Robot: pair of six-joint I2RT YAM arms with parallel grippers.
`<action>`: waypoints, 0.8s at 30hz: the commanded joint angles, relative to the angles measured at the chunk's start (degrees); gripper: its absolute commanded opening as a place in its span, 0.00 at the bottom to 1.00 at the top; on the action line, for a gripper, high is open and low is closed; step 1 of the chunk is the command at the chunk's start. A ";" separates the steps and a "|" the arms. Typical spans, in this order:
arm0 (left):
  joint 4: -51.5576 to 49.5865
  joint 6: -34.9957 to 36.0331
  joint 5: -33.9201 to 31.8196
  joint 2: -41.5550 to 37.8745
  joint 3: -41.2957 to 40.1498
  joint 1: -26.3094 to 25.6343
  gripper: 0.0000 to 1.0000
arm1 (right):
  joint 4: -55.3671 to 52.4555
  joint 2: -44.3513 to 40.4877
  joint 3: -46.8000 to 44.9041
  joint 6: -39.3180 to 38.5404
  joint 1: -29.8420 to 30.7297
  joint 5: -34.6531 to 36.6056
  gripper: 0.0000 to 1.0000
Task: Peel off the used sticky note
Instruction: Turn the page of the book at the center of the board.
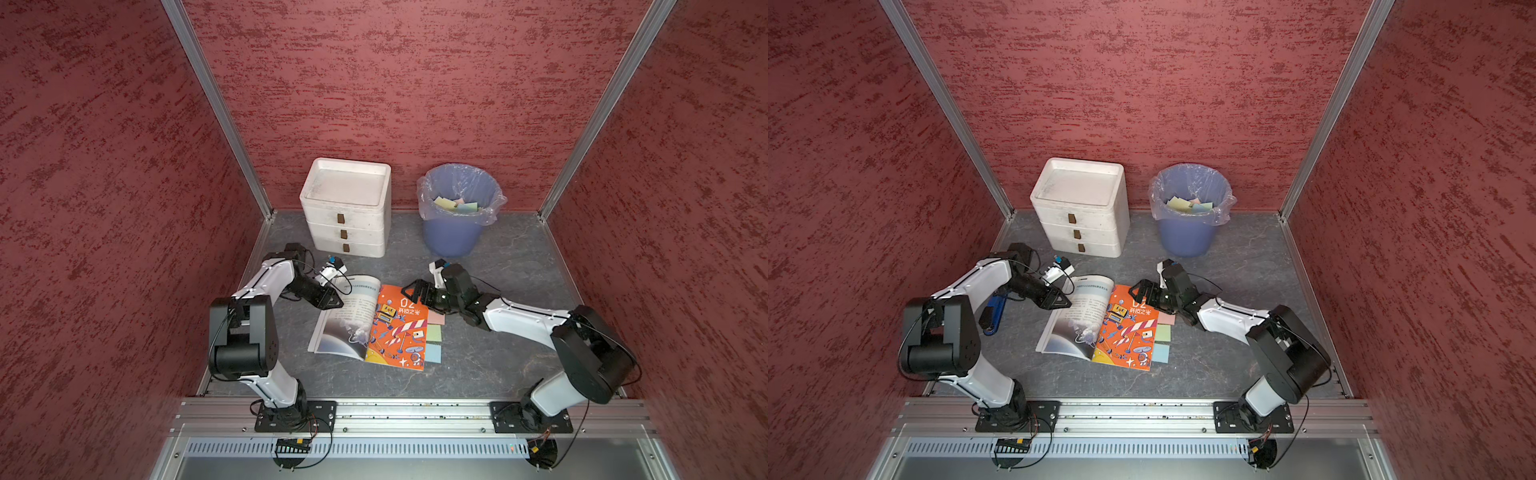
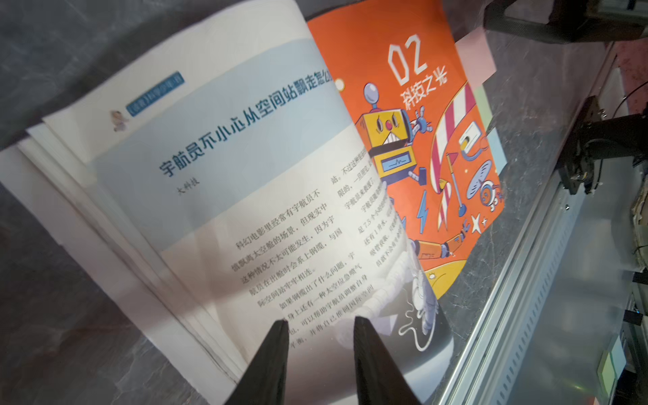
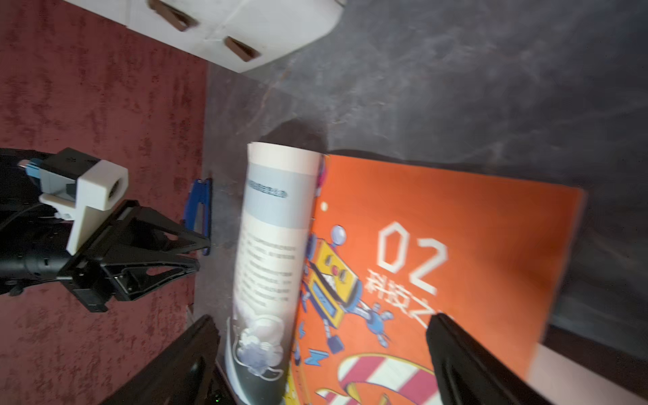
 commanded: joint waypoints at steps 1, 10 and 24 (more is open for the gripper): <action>6.02 -2.87 -6.44 2.21 -1.92 -1.98 0.34 | 0.47 -1.68 -3.73 -1.58 -0.96 1.63 0.97; 9.51 -2.75 -12.13 4.05 -4.61 -3.56 0.33 | 5.06 -0.23 -6.19 -0.83 -1.39 -0.93 0.93; 9.79 -2.30 -12.24 4.71 -4.94 -3.66 0.33 | 7.10 1.12 -6.88 0.19 -0.98 -2.03 0.92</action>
